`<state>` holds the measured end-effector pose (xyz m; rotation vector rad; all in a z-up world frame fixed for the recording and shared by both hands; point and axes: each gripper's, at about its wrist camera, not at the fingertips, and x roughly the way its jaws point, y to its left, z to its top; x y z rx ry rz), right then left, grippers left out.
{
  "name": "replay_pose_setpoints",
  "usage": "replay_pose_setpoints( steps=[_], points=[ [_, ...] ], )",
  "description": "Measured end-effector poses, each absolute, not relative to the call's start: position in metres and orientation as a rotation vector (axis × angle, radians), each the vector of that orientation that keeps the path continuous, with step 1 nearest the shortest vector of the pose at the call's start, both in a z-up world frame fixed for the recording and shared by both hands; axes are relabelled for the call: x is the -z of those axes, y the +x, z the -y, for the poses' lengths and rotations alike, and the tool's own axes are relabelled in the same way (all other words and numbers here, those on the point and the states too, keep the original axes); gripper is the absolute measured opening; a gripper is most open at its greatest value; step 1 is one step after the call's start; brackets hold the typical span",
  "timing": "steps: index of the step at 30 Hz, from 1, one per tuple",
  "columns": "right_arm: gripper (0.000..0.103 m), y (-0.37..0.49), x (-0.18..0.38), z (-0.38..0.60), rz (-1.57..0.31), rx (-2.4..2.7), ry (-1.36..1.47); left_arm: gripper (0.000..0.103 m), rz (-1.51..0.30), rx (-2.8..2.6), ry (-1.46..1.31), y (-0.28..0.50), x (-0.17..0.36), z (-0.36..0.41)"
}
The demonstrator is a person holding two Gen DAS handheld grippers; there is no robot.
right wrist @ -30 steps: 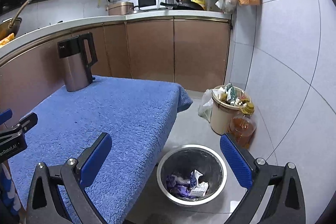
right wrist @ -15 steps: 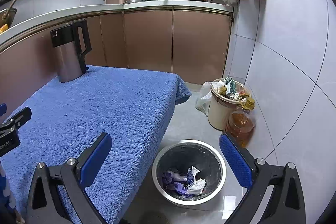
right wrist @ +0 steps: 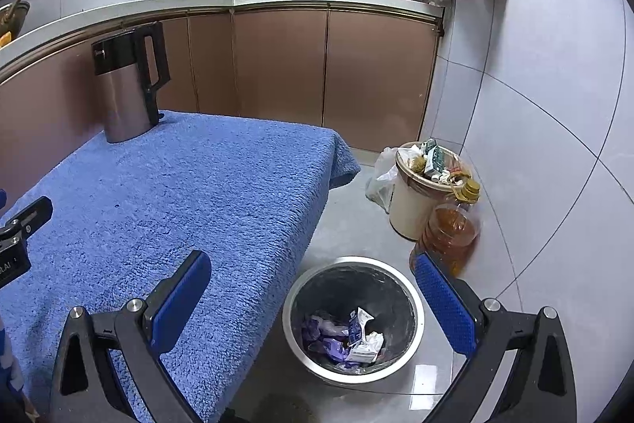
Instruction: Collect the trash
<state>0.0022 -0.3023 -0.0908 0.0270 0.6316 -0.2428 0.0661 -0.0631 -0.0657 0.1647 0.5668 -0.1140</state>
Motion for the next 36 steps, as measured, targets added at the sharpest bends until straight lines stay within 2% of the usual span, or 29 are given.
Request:
replay_pose_setpoints(
  steps=[36],
  points=[
    [0.103,-0.003,0.088,0.300,-0.617,0.235,0.046,0.099,-0.570,0.116,0.166,0.066,0.071,0.049]
  ],
)
